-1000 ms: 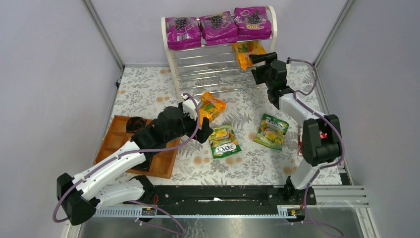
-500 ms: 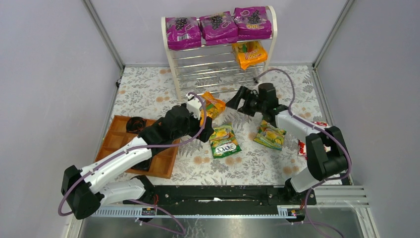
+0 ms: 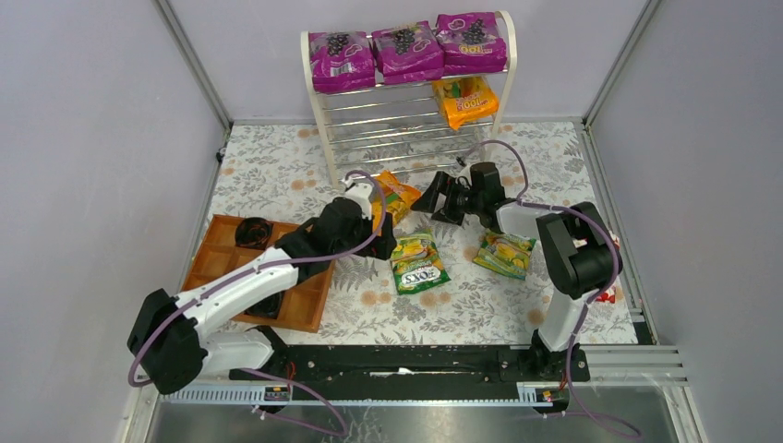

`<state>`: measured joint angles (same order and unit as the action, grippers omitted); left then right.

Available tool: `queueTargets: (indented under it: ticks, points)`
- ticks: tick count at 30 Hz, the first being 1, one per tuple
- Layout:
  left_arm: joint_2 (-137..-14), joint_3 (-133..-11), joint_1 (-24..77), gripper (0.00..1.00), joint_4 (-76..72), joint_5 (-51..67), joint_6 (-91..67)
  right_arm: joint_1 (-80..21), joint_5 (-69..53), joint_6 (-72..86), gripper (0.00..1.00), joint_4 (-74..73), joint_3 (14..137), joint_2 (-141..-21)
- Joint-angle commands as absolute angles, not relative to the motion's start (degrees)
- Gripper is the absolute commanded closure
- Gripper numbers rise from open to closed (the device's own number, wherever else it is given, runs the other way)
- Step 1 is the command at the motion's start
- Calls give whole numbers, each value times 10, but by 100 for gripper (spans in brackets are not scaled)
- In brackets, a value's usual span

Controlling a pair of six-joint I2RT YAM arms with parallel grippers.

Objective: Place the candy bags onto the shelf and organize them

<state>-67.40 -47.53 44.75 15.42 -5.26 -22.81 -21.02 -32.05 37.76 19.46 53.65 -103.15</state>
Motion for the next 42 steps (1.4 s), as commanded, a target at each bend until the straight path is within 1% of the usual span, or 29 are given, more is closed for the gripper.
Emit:
queueTargets:
  ticks: [1,5,9,12,16,17,18,22,26,29,32,34,36,42]
  points:
    - [-689,-452,381,1,97,-7,-312,-193,-349,442,0,300,566,-1059]
    - [-687,-434,301,1,66,44,-342,-194,-385,486,0,381,528,-1067]
    - [-698,-417,216,1,22,32,-395,-194,-399,503,0,421,468,-1053]
    - [-728,-401,165,1,-45,53,-447,-194,-405,511,0,445,429,-1034]
    - [-798,-403,112,1,-135,83,-502,-192,-417,507,0,455,384,-1000]
    - [-818,-404,100,3,-165,110,-510,-190,-416,501,0,450,373,-990]
    - [-838,-408,93,7,-191,133,-512,-188,-415,494,0,441,365,-979]
    - [-908,-457,86,23,-192,187,-497,-185,-411,465,0,400,347,-946]
    - [-936,-461,85,32,-195,165,-494,-184,-403,442,0,368,344,-921]
    - [-958,-462,85,37,-197,149,-488,-182,-406,442,0,368,345,-918]
    - [-990,-468,85,41,-225,176,-494,-182,-410,443,0,369,349,-922]
    - [-1007,-479,85,48,-228,193,-500,-182,-411,443,0,369,350,-923]
    - [-1015,-481,86,59,-240,213,-509,-182,-411,443,0,366,348,-922]
    - [-998,-451,113,77,-251,252,-528,-181,-407,442,0,358,339,-915]
